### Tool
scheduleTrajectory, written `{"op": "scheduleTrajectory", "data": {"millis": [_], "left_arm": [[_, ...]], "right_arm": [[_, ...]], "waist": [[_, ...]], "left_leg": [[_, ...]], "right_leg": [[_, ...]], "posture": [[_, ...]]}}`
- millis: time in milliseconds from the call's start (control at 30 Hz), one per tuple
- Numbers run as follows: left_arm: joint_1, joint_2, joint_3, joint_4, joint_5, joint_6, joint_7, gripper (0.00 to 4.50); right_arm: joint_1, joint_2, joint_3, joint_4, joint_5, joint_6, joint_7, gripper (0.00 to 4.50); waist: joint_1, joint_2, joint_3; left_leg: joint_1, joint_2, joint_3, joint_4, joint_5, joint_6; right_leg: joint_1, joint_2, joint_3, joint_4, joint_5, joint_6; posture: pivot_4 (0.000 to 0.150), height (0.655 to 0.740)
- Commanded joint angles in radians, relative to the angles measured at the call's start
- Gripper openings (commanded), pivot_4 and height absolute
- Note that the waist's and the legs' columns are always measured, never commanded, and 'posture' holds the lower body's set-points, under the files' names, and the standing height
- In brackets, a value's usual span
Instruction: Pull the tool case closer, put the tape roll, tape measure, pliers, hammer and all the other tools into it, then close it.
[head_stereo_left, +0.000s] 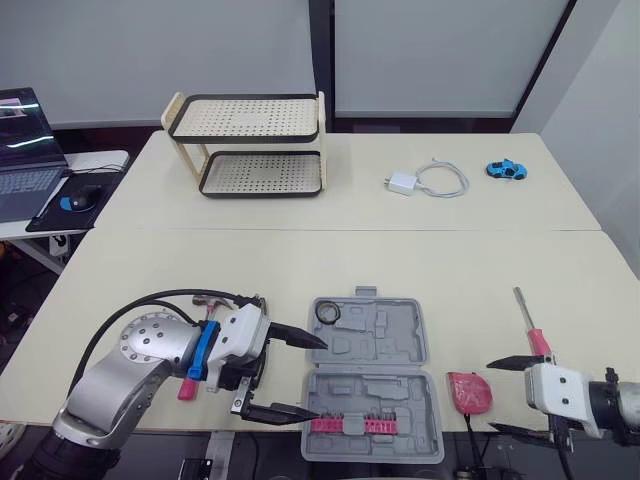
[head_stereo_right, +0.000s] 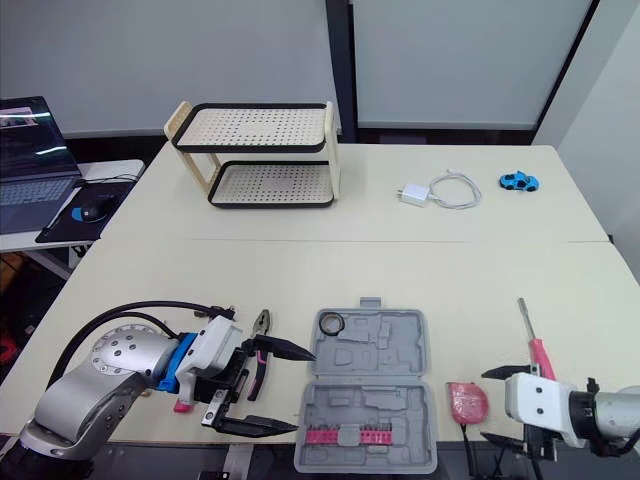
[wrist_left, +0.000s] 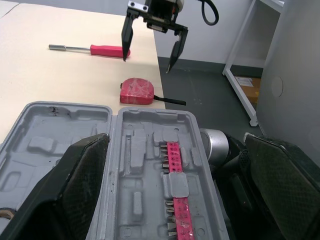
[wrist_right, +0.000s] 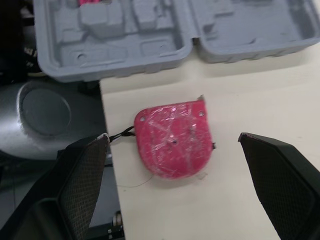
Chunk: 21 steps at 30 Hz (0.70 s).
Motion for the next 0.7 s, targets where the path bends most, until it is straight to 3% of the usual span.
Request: {"op": "scheduleTrajectory", "data": {"millis": [33,367,700], "left_arm": [[-0.016,-0.005,-0.011,-0.036,-0.020,0.010,0.006,4.50],[-0.055,-0.014,-0.029,-0.047,-0.026,0.033,0.029,4.50],[-0.048,-0.010,-0.022,-0.060,-0.030,0.041,0.039,4.50]], "right_arm": [[-0.053,0.003,0.045,0.054,-0.017,-0.052,0.013,4.47],[-0.215,0.027,0.158,0.271,-0.066,-0.163,0.010,4.47],[-0.297,0.038,0.234,0.332,-0.107,-0.189,-0.006,4.47]], "waist": [[0.000,0.000,0.000],[0.000,0.000,0.000],[0.000,0.000,0.000]], "left_leg": [[0.000,0.000,0.000,0.000,0.000,0.000],[0.000,0.000,0.000,0.001,0.000,0.000],[0.000,0.000,0.000,0.001,0.000,0.000]], "right_leg": [[0.000,0.000,0.000,0.000,0.000,0.000],[0.000,0.000,0.000,0.001,0.000,0.000],[0.000,0.000,0.000,0.001,0.000,0.000]], "posture": [[0.150,0.7400],[0.150,0.7400],[0.150,0.7400]]}}
